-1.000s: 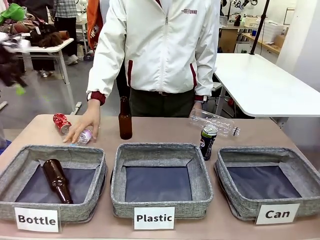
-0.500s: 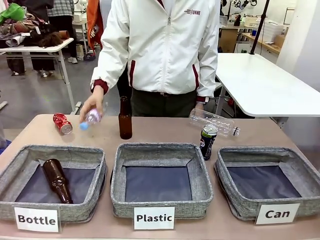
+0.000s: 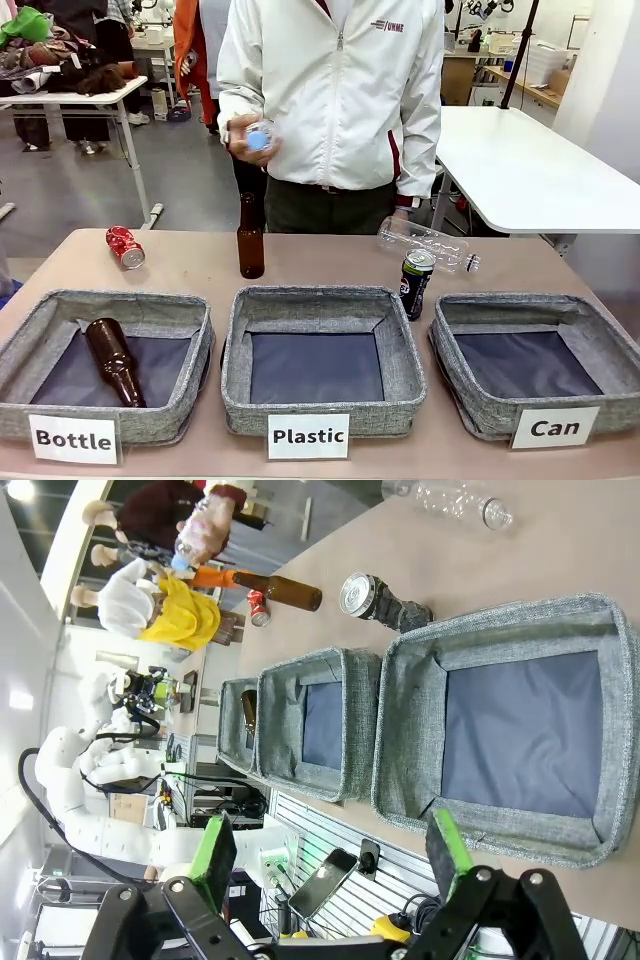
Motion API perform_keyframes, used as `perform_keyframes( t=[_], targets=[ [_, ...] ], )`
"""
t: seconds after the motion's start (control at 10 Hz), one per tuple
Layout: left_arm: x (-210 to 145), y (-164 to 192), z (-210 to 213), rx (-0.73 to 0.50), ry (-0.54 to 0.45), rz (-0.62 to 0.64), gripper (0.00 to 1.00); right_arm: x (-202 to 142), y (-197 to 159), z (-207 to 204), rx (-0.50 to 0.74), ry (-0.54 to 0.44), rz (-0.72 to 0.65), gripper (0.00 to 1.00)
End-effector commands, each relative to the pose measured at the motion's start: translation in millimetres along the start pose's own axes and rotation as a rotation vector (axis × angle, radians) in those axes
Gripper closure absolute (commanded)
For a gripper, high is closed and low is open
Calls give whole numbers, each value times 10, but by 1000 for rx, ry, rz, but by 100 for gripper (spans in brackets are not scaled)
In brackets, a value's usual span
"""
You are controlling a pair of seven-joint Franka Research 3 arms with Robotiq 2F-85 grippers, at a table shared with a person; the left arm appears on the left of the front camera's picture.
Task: Sort the can waste into the basket.
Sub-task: Pick up the can waste from the table and place it in the right Fabric basket.
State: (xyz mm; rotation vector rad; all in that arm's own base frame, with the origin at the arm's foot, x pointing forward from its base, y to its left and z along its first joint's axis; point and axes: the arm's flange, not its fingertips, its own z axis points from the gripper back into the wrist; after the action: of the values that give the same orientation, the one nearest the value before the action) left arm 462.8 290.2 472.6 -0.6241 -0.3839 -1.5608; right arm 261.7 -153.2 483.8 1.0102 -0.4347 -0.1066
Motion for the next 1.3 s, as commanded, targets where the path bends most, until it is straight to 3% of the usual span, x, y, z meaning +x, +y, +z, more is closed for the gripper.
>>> perform_keyframes(
  t=[0.0, 0.2, 0.5, 0.8, 1.0, 1.1, 1.2],
  targets=[
    [35, 5, 37, -62, 55, -8, 0, 19, -3, 10, 22, -12, 22, 0],
    [250, 387, -27, -119, 100, -30, 0, 19, -3, 10, 22, -12, 22, 0],
    [763, 1368, -225, -248, 223, -155, 0, 19, -3, 10, 22, -12, 22, 0],
    [1242, 2236, -825, -319, 480, -310, 0, 19, -3, 10, 22, -12, 22, 0],
    [1464, 2562, -1319, -383, 609, -348, 0, 19, -3, 10, 22, -12, 22, 0],
    [1544, 2648, -1465, -347, 583, -351, 0, 19, -3, 10, 22, -12, 22, 0],
    [1631, 2686, -1434, -334, 476, -151, 0, 19, -3, 10, 22, -12, 22, 0]
  ],
)
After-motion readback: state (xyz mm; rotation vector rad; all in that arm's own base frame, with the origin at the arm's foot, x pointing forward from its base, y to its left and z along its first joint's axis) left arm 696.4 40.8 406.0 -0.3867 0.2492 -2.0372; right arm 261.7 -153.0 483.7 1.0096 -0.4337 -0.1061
